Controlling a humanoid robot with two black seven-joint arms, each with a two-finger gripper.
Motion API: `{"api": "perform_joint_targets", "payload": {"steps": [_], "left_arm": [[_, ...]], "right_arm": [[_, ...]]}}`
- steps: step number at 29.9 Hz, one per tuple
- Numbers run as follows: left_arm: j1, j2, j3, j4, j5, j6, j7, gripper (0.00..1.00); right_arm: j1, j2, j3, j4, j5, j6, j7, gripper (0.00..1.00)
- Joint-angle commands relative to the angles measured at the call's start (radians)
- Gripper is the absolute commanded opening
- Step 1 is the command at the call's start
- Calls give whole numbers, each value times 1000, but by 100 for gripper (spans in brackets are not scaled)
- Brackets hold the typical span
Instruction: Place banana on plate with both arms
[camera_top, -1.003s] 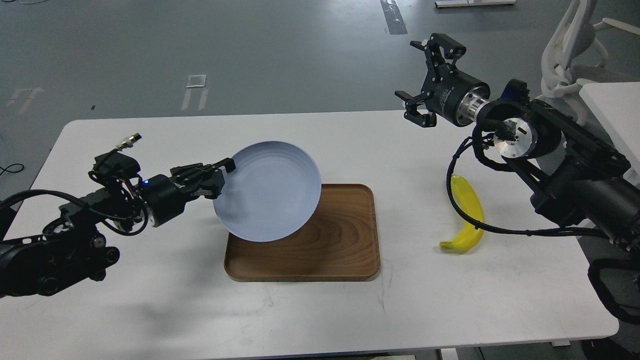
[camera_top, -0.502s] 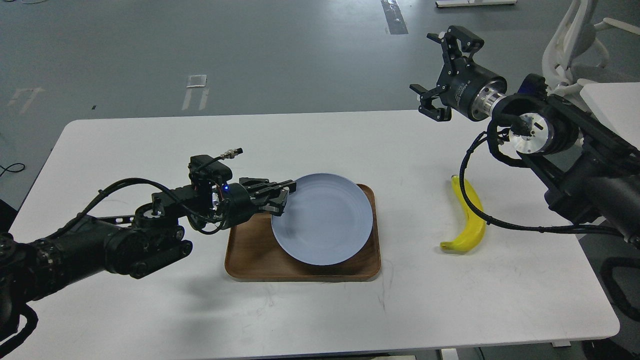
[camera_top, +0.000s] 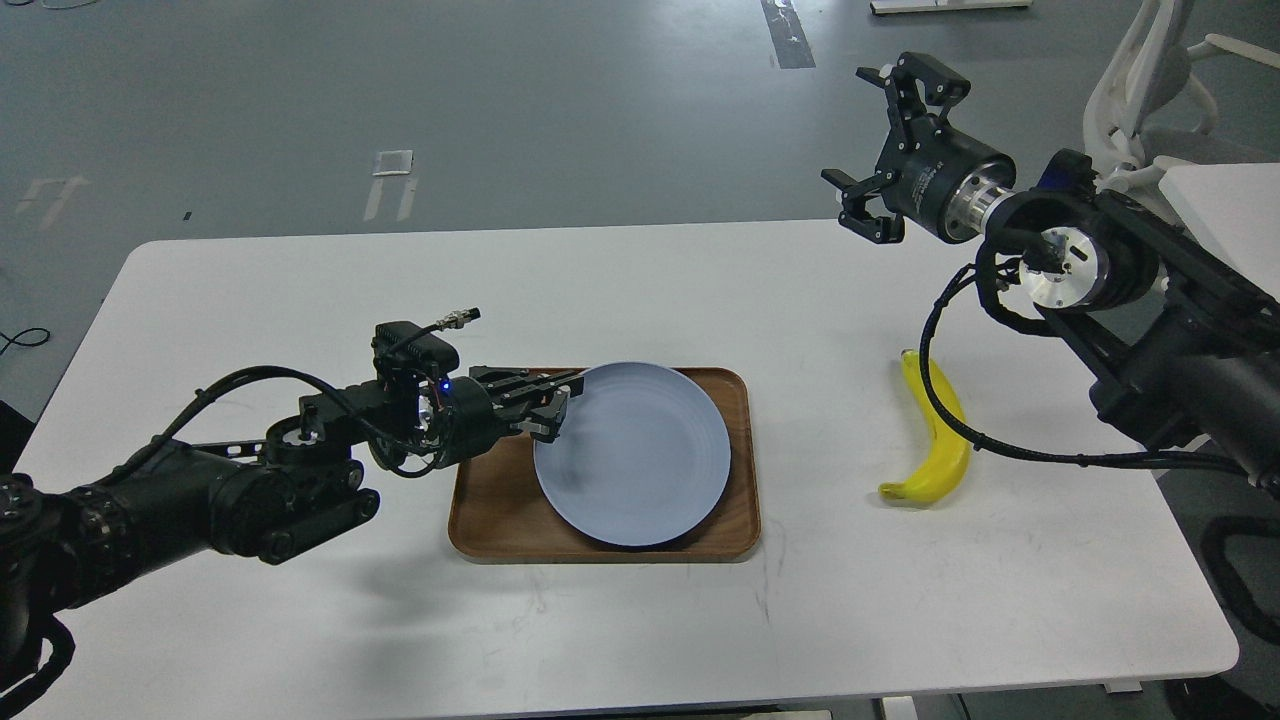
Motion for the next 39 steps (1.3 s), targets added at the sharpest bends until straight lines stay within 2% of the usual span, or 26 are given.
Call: {"api": "perform_joint_targets", "payload": {"steps": [1, 7, 10, 12, 13, 14, 15, 16, 17, 19, 23, 28, 36, 38, 39], "left_arm": [[-9, 0, -10, -8, -75, 0, -2, 98], [-102, 3, -112, -31, -459, -8, -2, 98], [-147, 8, -239, -48, -739, -28, 24, 98], [-168, 12, -331, -48, -905, -75, 59, 98], [-171, 12, -361, -48, -956, -99, 80, 98], [-171, 18, -423, -42, -1049, -154, 135, 98], [-171, 20, -448, -42, -1086, -184, 168, 98], [-167, 23, -500, -40, -1147, -217, 230, 98], [-156, 23, -549, -40, -1190, -227, 282, 98], [-125, 20, -615, -40, -1220, -227, 338, 98], [-55, 22, -716, -42, -1228, -248, 355, 98], [-4, 44, -793, -54, -1228, -253, 341, 98], [4, 77, -810, -54, -1228, -256, 338, 98], [4, 77, -810, -55, -1226, -256, 329, 98], [4, 78, -809, -54, -1226, -256, 312, 98]], "right_arm": [[4, -9, 1, 1, 0, 0, 0, 100], [10, -94, -33, 25, -9, 17, -1, 100], [28, -203, -139, 114, -138, 40, -1, 100], [51, -283, -228, 183, -308, 71, -1, 100], [59, -306, -254, 205, -355, 81, -1, 100], [74, -353, -301, 249, -452, 98, -1, 99], [79, -375, -323, 269, -500, 107, -1, 99], [83, -413, -366, 306, -582, 127, -4, 99], [88, -453, -418, 339, -673, 159, -11, 99], [99, -490, -494, 367, -833, 205, -11, 98], [94, -495, -604, 369, -994, 235, -14, 94], [85, -481, -700, 331, -1000, 233, -52, 93], [59, -369, -730, 188, -1022, 232, -55, 89], [54, -342, -730, 173, -1023, 232, -55, 85], [50, -328, -731, 168, -1025, 232, -55, 79]]}}
